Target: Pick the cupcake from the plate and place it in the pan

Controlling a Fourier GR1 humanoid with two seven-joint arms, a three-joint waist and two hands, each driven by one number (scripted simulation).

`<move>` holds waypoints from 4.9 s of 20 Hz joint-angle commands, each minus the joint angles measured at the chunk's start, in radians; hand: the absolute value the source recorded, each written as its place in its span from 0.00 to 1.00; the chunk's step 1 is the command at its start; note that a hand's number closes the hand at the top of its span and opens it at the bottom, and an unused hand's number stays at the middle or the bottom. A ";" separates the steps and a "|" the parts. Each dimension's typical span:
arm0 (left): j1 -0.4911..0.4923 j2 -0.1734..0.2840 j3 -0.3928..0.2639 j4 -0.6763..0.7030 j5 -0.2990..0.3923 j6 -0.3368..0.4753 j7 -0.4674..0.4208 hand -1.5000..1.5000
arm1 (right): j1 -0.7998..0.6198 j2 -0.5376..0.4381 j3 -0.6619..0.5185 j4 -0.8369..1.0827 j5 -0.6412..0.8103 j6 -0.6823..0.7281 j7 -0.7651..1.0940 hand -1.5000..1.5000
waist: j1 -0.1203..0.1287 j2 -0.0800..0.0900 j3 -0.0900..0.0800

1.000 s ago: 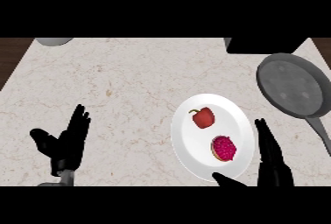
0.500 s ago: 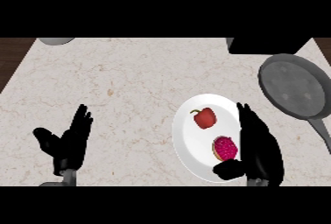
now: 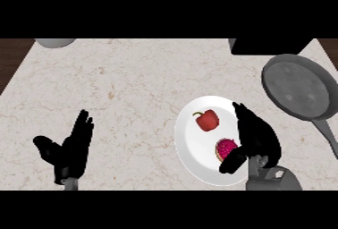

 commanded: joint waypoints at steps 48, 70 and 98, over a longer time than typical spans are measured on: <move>0.051 -0.056 0.064 0.040 -0.052 -0.072 0.005 0.50 | -0.010 -0.088 0.204 0.143 0.239 -0.236 -0.467 1.00 | -0.013 0.001 -0.005; -0.018 -0.060 0.078 0.038 -0.065 -0.064 0.064 0.50 | -0.286 -0.120 -0.284 0.049 0.141 -0.357 -0.443 1.00 | -0.004 0.006 -0.004; -0.012 -0.086 0.025 0.012 -0.078 -0.111 0.058 0.50 | -0.659 -0.538 -0.651 1.401 0.091 -0.768 -1.034 0.00 | 0.081 0.041 0.001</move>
